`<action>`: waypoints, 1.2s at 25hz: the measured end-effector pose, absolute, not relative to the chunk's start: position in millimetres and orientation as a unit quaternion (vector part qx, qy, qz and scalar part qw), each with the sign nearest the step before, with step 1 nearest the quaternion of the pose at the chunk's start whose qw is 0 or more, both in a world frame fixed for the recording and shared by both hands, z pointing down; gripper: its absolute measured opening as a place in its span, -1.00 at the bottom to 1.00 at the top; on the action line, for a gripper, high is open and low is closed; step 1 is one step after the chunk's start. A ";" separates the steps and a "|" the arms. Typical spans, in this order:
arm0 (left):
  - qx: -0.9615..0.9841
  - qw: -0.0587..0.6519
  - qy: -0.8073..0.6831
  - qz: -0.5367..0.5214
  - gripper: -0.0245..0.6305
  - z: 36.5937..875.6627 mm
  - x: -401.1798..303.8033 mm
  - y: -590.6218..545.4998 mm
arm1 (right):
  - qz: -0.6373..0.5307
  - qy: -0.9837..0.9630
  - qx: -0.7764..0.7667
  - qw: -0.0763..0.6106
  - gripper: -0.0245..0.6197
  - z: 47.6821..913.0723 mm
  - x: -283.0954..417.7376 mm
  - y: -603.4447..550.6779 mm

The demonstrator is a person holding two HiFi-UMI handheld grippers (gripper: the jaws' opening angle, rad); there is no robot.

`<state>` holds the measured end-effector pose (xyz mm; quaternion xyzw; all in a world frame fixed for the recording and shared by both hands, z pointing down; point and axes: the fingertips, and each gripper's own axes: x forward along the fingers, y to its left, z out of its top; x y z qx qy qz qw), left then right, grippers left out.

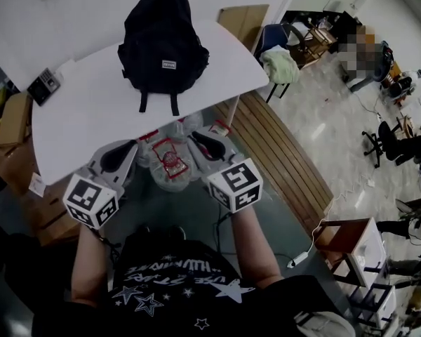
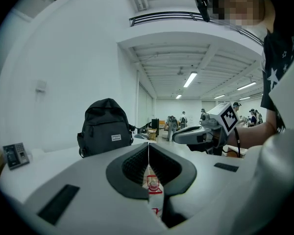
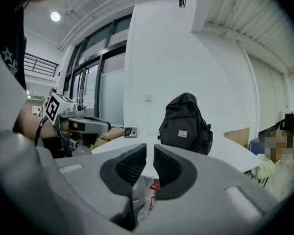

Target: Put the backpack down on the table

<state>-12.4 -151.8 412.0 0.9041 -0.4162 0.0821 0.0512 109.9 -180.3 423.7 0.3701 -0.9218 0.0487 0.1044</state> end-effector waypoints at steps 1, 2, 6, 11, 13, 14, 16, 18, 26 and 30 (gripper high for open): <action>0.903 0.052 -0.419 0.081 -0.90 412.4 -14.4 -151.3 | 0.048 -0.923 0.368 0.105 -0.79 423.4 109.0 -178.7; 0.902 0.052 -0.421 0.079 -0.90 412.5 -15.9 -150.6 | 0.048 -0.924 0.365 0.102 -0.79 422.1 108.0 -177.0; 0.904 0.053 -0.417 0.080 -0.90 415.2 -21.1 -139.9 | 0.047 -0.935 0.346 0.062 -0.79 408.6 96.3 -166.5; 0.903 0.061 -0.420 0.065 -0.90 417.2 -48.8 -123.9 | 0.038 -0.933 0.350 0.071 -0.79 406.1 70.3 -156.4; 0.902 0.066 -0.422 0.061 -0.90 415.4 -61.9 -116.2 | 0.034 -0.931 0.355 0.082 -0.79 403.7 59.6 -149.7; 0.902 0.067 -0.422 0.058 -0.90 413.4 -68.4 -111.8 | 0.032 -0.930 0.357 0.087 -0.79 401.6 54.1 -145.0; 0.903 0.069 -0.421 0.053 -0.90 410.4 -80.5 -102.3 | 0.026 -0.928 0.359 0.096 -0.79 398.4 43.8 -134.6; 0.904 0.069 -0.418 0.050 -0.90 408.8 -89.8 -92.8 | 0.025 -0.925 0.365 0.099 -0.79 396.6 36.9 -126.1; 0.907 0.062 -0.414 0.037 -0.90 399.8 -118.5 -54.0 | 0.020 -0.916 0.387 0.106 -0.79 390.9 17.3 -82.8; 0.910 0.059 -0.409 0.032 -0.90 398.8 -127.9 -32.7 | 0.023 -0.909 0.402 0.112 -0.79 393.6 9.3 -62.6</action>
